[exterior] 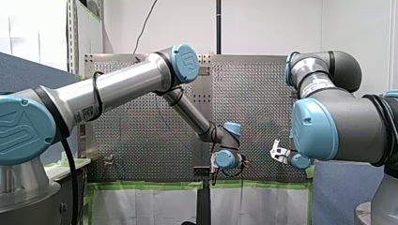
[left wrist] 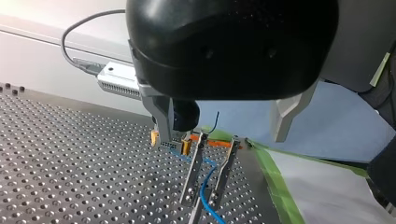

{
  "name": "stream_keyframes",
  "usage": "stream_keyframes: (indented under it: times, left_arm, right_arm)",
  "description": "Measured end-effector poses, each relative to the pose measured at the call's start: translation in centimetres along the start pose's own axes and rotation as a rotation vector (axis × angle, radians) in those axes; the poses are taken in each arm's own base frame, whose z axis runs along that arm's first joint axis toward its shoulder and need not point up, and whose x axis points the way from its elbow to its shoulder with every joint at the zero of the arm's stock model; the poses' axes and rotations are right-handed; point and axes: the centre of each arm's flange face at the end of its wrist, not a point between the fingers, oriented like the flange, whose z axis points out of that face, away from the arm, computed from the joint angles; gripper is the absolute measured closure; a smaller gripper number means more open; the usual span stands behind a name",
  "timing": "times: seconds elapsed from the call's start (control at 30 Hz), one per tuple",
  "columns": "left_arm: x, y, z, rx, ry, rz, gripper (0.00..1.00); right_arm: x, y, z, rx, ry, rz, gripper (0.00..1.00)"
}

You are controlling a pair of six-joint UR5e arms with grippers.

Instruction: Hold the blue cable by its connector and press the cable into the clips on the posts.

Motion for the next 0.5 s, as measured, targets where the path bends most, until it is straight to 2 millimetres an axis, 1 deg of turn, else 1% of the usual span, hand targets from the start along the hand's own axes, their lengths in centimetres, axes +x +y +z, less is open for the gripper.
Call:
stream_keyframes:
  times: [0.07,0.23,0.37,0.5]
  left_arm:
    - [0.2,0.2,-0.1,-0.002,0.004,0.001,0.0]
    - [0.7,1.3,-0.4,-0.016,0.007,-0.011,0.0]
    - [-0.2,1.7,-0.8,-0.018,-0.016,-0.021,0.0]
    - [-1.6,1.6,-1.6,-0.014,-0.048,-0.03,0.0]
  right_arm:
    - [0.0,0.0,0.0,0.001,0.0,0.0,1.0]
    - [0.0,-0.1,0.0,0.001,-0.001,-0.001,1.0]
    - [-0.1,-0.2,0.0,0.002,-0.002,-0.001,1.0]
    - [-0.1,-0.3,0.0,0.004,-0.002,-0.001,1.0]
